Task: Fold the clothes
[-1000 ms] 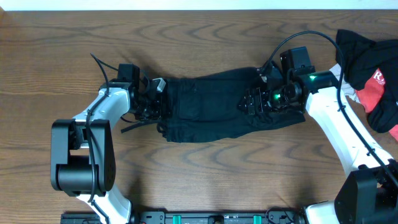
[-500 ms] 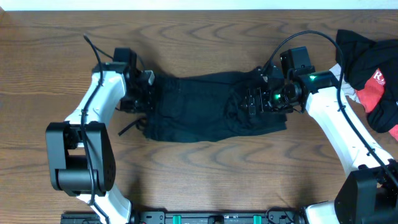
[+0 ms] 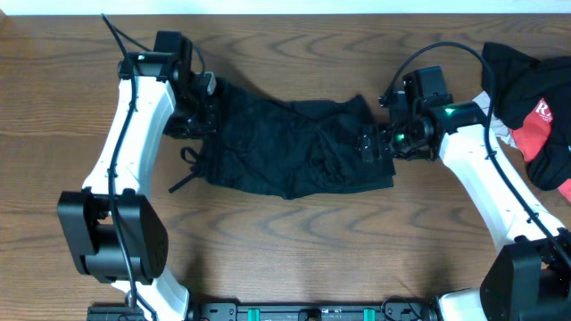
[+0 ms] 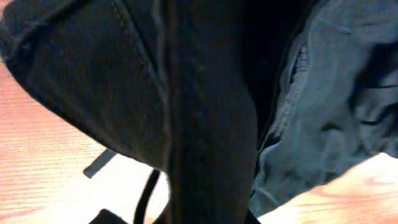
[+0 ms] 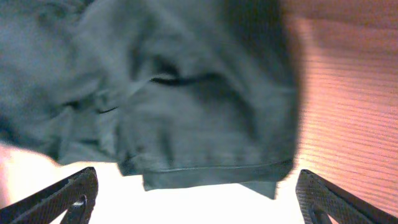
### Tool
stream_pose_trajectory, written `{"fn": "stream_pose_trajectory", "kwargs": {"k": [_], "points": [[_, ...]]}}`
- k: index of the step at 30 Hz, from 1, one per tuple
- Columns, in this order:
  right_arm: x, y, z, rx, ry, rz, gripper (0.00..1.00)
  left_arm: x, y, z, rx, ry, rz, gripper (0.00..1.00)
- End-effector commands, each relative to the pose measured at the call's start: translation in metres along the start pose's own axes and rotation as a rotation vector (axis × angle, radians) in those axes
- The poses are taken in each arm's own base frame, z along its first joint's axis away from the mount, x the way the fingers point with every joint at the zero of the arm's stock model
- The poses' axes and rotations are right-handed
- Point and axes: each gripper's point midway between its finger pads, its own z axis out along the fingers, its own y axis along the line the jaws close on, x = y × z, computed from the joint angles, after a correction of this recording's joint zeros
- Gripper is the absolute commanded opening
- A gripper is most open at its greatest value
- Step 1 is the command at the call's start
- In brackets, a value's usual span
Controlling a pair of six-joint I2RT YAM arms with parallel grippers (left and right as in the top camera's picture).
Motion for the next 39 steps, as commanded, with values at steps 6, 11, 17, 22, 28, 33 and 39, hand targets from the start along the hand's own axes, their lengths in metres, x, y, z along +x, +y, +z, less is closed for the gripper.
{"fn": "stream_pose_trajectory", "kwargs": {"k": [6, 11, 17, 22, 28, 33, 39], "points": [[-0.017, -0.064, -0.015, 0.149, -0.074, 0.183, 0.99, -0.009, -0.054, -0.034, 0.025, -0.112, 0.035, 0.06], [-0.017, -0.091, -0.023, 0.17, -0.085, 0.258, 0.99, -0.002, -0.089, -0.029, 0.047, -0.107, 0.016, 0.06], [-0.014, -0.111, -0.026, 0.186, -0.082, 0.315, 0.99, 0.002, -0.127, -0.025, 0.082, -0.123, 0.002, 0.06], [-0.008, -0.119, -0.009, 0.191, -0.029, 0.335, 0.99, 0.001, -0.158, -0.026, 0.122, -0.161, 0.016, 0.06], [0.001, -0.128, 0.019, 0.195, 0.053, 0.353, 0.99, -0.006, -0.183, -0.048, 0.168, -0.224, 0.042, 0.06], [0.003, -0.129, 0.036, 0.17, 0.086, 0.362, 0.99, -0.01, -0.209, -0.068, 0.216, -0.282, 0.078, 0.06], [-0.004, -0.118, 0.04, 0.101, 0.069, 0.359, 0.99, -0.009, -0.226, -0.068, 0.233, -0.306, 0.089, 0.06]]}}
